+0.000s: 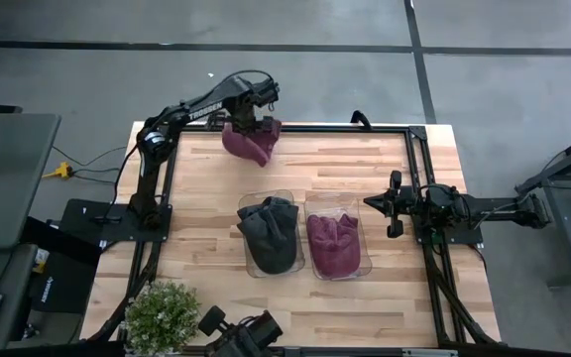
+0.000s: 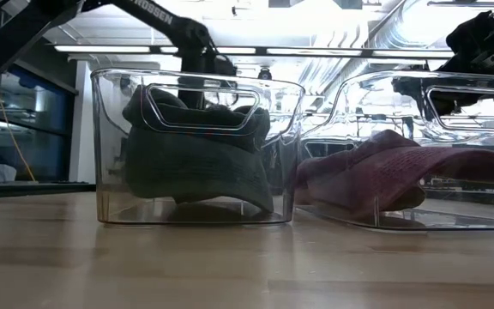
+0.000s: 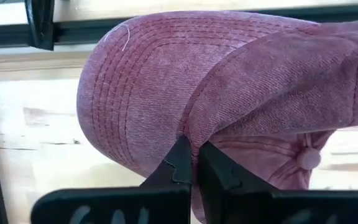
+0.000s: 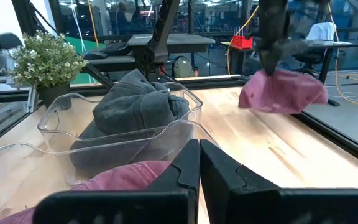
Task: Pick & Place hat
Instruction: Put the red cap into the right transparent bin
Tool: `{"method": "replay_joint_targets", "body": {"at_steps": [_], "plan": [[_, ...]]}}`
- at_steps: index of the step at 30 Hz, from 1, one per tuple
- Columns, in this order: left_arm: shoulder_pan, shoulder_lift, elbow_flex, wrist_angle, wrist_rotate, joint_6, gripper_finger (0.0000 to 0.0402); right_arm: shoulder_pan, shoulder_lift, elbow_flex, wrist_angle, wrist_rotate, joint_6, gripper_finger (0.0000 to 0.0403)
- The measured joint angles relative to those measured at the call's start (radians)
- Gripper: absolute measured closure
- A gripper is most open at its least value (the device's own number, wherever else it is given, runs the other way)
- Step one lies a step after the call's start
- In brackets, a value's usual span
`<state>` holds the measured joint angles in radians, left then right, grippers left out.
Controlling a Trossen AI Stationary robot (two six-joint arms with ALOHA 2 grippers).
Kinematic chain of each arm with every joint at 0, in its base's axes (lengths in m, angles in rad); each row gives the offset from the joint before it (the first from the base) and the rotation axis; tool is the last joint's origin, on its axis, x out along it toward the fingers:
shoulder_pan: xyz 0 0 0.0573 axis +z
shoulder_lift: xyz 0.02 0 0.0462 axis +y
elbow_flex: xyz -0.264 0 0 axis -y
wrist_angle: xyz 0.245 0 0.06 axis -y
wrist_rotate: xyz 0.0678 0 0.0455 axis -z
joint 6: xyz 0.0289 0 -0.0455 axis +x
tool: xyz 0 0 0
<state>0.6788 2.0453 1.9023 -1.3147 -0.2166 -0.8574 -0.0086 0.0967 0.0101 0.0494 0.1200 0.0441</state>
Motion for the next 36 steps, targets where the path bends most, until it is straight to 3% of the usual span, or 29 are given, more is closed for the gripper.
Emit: {"method": "replay_joint_targets", "body": {"at_steps": [14,27,36], "plan": [[-0.034,0.0,0.293,-0.085,0.185,-0.046,0.0401,0.0,0.0,0.0,0.001,0.002,0.0,0.04],[-0.134,0.0,0.33,0.081,0.355,-0.164,0.0401,0.0,0.0,0.0,0.016,0.001,0.003,0.0399],[-0.174,0.0,0.33,0.22,0.374,-0.245,0.0401,0.0,0.0,0.0,0.077,-0.004,0.323,0.0396]]}}
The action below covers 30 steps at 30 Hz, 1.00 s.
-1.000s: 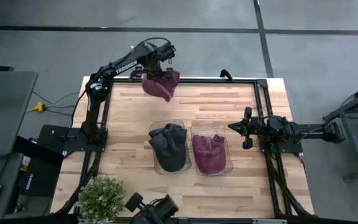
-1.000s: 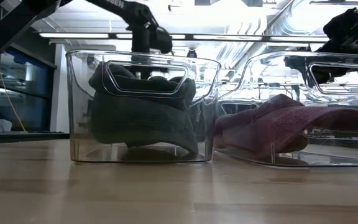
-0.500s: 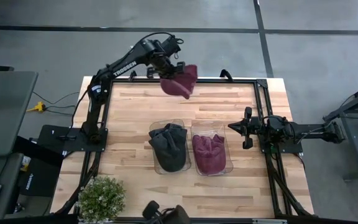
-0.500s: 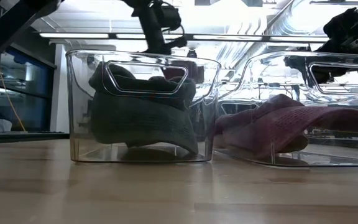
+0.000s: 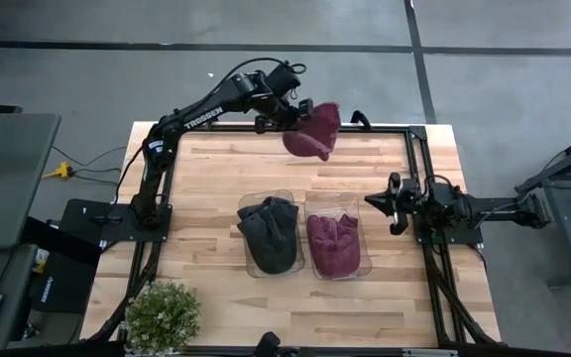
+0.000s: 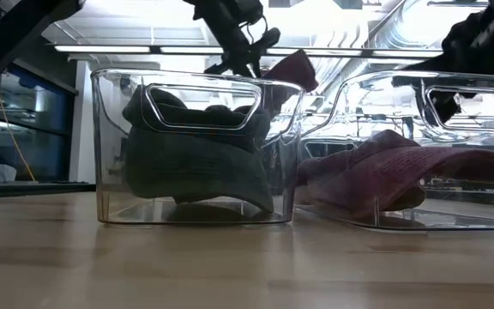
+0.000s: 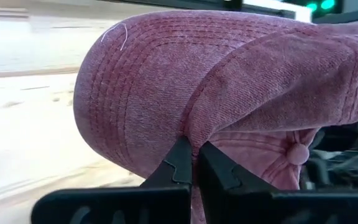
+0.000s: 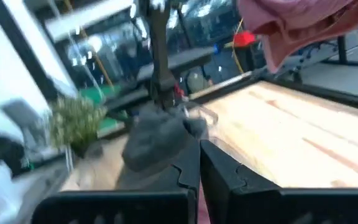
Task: Pick & Place hat
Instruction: Put the red cap into the right transparent bin
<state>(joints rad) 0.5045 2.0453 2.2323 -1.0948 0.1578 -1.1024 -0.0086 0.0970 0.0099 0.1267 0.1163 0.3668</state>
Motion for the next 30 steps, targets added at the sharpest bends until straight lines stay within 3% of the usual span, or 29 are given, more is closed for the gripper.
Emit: {"method": "replay_joint_targets", "body": {"at_steps": [8,17,23,27,30], "plan": [[-0.018,0.0,0.0,0.124,0.029,-0.076,0.0401,0.0,0.0,0.0,0.052,0.226,0.064,0.0399],[-0.034,0.0,0.0,0.187,0.004,-0.118,0.0401,0.0,0.001,0.001,0.198,0.263,-0.057,0.0401],[-0.034,0.0,0.0,0.187,-0.002,-0.117,0.0401,0.0,0.026,0.054,0.182,0.341,-0.113,0.0392],[-0.034,0.0,0.0,0.188,0.001,-0.117,0.0401,0.0,0.078,0.094,0.167,0.39,-0.142,0.0371],[-0.034,0.001,0.0,0.188,0.001,-0.11,0.0401,-0.009,0.127,0.12,0.17,0.432,-0.063,0.0341]]}}
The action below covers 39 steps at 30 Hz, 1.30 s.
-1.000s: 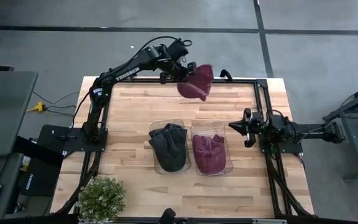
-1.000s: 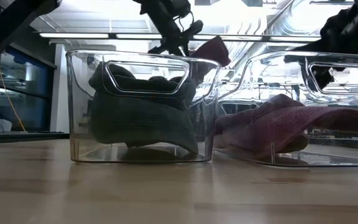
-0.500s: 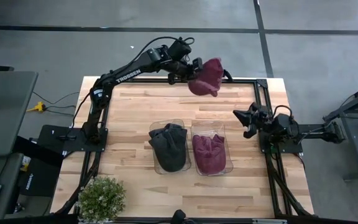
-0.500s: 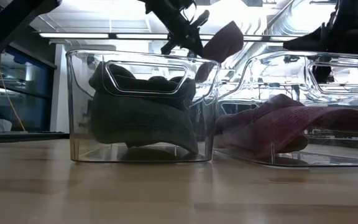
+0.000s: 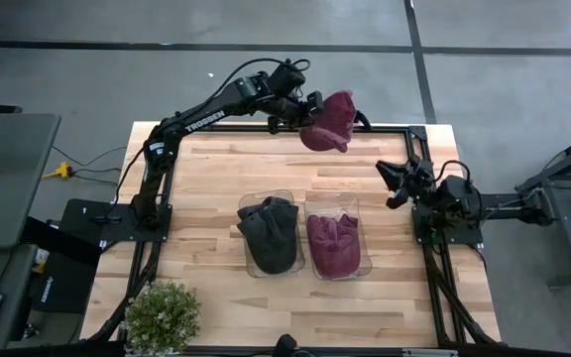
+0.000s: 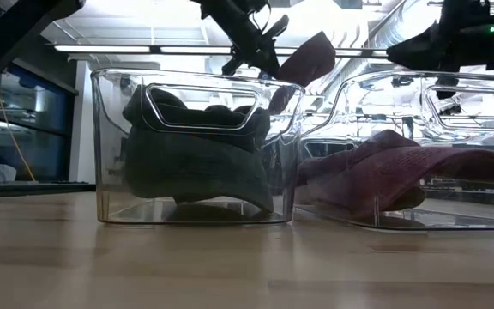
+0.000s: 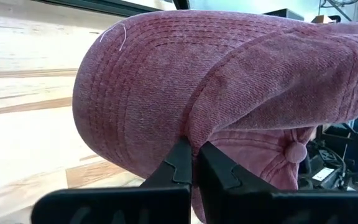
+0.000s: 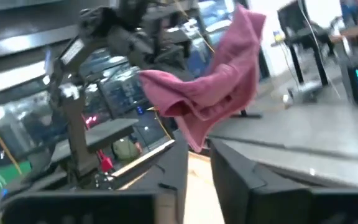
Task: Pick & Place hat
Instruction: Put the red cap into the right transparent bin
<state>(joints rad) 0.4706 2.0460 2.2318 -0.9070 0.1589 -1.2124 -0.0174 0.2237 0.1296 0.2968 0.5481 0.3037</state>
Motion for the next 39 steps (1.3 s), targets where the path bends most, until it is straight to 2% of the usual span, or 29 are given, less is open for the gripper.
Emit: {"method": "replay_joint_targets", "body": {"at_steps": [9,14,21,31,39], "plan": [[-0.002,0.001,0.0,0.0,0.001,0.011,0.0401,-0.088,0.126,0.048,0.007,-0.006,0.408,0.0201],[-0.012,0.001,0.0,0.0,-0.003,0.035,0.0401,-0.162,0.199,0.128,0.007,-0.092,0.53,0.0147],[-0.034,0.001,0.0,0.016,-0.006,0.074,0.0401,-0.315,0.39,0.298,-0.093,-0.28,0.711,0.0139],[-0.054,0.002,0.0,0.015,-0.007,0.11,0.0401,-0.436,0.629,0.472,-0.114,-0.488,0.748,0.0139],[-0.06,0.002,0.0,0.017,0.014,0.135,0.0401,-0.442,0.757,0.533,-0.13,-0.531,0.744,0.0139]]}}
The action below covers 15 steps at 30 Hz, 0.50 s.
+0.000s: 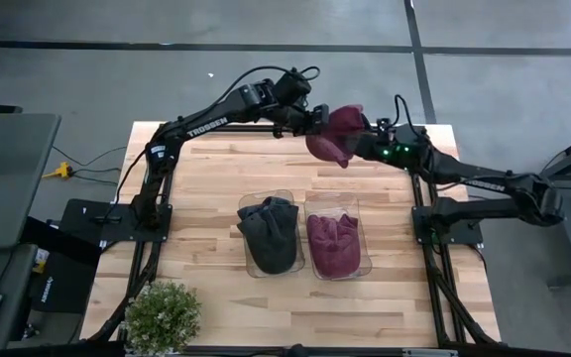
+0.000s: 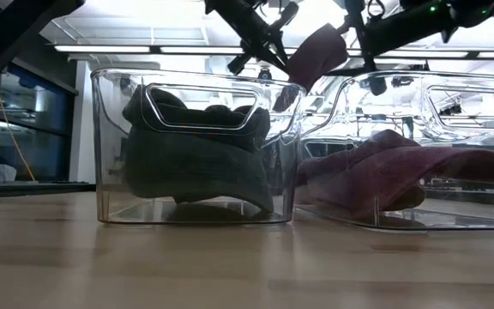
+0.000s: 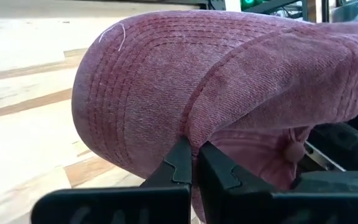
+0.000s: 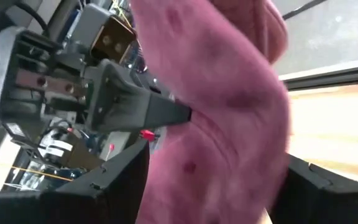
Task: Pick & Place hat
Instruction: Put the red cap into the right transparent bin
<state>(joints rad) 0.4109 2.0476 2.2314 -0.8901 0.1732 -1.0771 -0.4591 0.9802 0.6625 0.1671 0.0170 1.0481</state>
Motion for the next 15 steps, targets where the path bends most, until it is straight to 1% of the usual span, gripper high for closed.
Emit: {"method": "replay_joint_targets", "body": {"at_steps": [6,12,15], "plan": [[-0.002,0.0,0.0,-0.004,0.006,0.019,0.0401,0.0,0.051,0.038,0.024,-0.007,-0.012,0.0139],[-0.007,0.0,0.0,-0.001,0.021,0.03,0.0401,0.0,0.062,0.065,0.001,0.0,-0.033,0.014],[-0.008,0.0,0.0,-0.001,0.023,0.037,0.0401,0.0,0.061,0.066,-0.008,-0.001,-0.023,0.015]]}}
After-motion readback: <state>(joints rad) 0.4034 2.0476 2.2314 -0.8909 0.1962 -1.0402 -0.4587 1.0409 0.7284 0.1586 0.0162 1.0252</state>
